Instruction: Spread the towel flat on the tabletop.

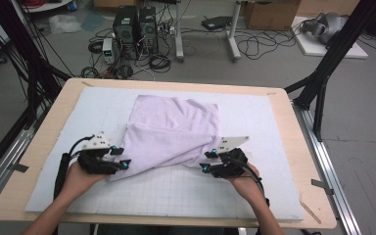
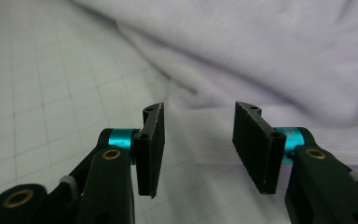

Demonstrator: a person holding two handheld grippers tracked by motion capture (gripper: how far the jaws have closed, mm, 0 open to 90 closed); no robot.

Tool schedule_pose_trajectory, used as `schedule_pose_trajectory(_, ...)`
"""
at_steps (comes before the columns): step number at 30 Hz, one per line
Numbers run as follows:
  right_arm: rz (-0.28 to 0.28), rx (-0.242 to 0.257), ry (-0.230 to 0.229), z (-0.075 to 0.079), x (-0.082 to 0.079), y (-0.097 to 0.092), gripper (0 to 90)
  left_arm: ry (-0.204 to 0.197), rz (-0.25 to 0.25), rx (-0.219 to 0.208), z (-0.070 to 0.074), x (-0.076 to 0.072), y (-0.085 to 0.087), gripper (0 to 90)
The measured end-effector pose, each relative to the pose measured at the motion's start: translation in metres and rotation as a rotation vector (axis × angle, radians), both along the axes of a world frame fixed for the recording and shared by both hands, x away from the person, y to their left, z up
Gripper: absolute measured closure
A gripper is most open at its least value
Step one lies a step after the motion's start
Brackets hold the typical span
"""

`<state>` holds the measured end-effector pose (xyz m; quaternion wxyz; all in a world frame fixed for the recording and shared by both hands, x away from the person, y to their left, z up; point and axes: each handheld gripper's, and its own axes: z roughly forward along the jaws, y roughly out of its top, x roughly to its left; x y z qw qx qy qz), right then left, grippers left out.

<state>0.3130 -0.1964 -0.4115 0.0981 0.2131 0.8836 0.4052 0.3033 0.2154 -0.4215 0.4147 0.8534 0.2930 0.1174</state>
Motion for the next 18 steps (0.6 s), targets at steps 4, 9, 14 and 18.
schedule_pose_trajectory(4, 0.004, -0.072, 0.012, -0.019, 0.006, 0.016, 55.0, 0.006, -0.027, 0.076, -0.014, 0.000, -0.008, 47.3)
schedule_pose_trajectory(9, -0.011, -0.060, 0.048, -0.030, 0.015, 0.015, 80.4, -0.010, -0.032, 0.090, -0.014, 0.005, -0.011, 77.3)
schedule_pose_trajectory(14, 0.024, -0.022, 0.065, -0.018, 0.008, 0.001, 85.9, -0.006, -0.032, 0.035, 0.000, 0.001, -0.006, 81.9)
schedule_pose_trajectory(18, 0.033, 0.029, 0.053, 0.006, -0.007, -0.022, 86.2, -0.016, -0.038, -0.046, 0.024, -0.007, 0.002, 82.0)
